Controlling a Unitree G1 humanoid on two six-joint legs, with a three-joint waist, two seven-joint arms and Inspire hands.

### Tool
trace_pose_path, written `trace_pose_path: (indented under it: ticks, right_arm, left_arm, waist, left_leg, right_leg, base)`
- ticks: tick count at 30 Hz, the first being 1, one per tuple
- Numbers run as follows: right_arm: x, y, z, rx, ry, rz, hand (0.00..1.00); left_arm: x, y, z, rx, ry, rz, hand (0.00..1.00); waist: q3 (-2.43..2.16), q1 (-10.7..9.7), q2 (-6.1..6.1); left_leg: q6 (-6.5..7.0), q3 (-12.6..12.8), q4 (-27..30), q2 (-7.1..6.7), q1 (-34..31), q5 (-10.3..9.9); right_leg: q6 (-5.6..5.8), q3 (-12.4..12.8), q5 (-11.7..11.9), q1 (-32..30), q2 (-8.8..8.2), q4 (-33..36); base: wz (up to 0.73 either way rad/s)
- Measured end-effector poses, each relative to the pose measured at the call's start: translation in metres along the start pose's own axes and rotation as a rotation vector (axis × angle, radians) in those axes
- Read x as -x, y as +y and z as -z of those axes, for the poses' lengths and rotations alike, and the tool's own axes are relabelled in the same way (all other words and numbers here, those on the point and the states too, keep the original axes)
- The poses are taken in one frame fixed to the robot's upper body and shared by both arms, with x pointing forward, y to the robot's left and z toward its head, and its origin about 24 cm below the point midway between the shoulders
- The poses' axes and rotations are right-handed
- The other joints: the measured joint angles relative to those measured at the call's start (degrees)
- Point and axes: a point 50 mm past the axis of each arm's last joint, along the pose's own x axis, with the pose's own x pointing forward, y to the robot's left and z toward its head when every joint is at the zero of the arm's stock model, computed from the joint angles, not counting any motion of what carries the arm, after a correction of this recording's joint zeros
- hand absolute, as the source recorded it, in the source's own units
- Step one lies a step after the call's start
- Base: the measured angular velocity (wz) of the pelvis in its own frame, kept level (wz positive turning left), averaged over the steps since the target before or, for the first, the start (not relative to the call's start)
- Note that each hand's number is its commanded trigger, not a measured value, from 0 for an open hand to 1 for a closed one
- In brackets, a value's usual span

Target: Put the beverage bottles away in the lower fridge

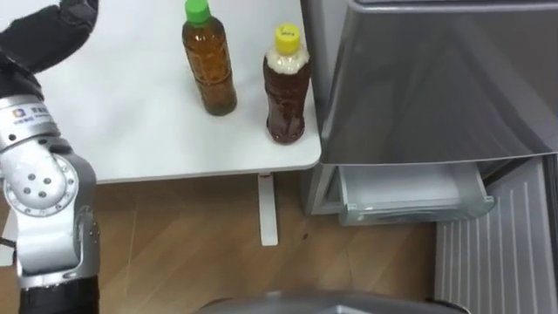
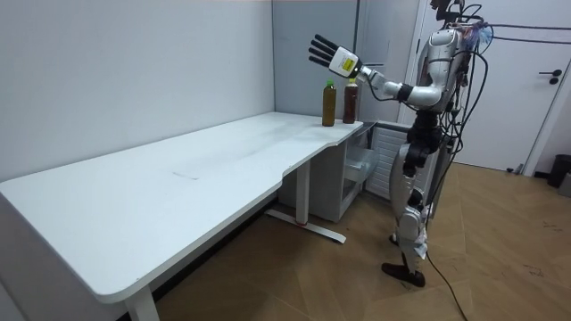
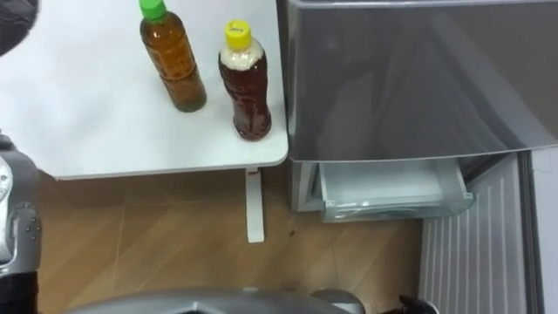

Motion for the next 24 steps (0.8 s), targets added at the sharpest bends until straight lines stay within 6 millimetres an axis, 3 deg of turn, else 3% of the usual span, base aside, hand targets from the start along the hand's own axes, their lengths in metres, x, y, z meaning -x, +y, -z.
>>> trace_pose_path:
  ticks: [5, 24]
  right_arm:
    - [0.000, 0.000, 0.000, 0.056, 0.013, -0.003, 0.00]
    - [0.000, 0.002, 0.001, 0.173, 0.049, -0.034, 0.00]
  left_arm:
    - [0.000, -0.014, -0.011, 0.103, -0.005, 0.157, 0.00]
    - [0.008, -0.038, -0.005, 0.147, 0.073, 0.456, 0.00]
  waist:
    - [-0.14, -0.3, -0.35]
    - [-0.29, -0.6, -0.86]
  left_leg:
    - [0.00, 0.1, 0.0, 0.04, -0.5, 0.0]
    - [0.00, 1.4, 0.1, 0.13, -0.4, 0.0]
  right_leg:
    - [-0.04, 0.7, -0.1, -0.8, 0.06, 0.2]
    - [-0.05, 1.4, -0.1, -0.9, 0.13, 0.1]
  base:
    - [-0.05]
    - [-0.02]
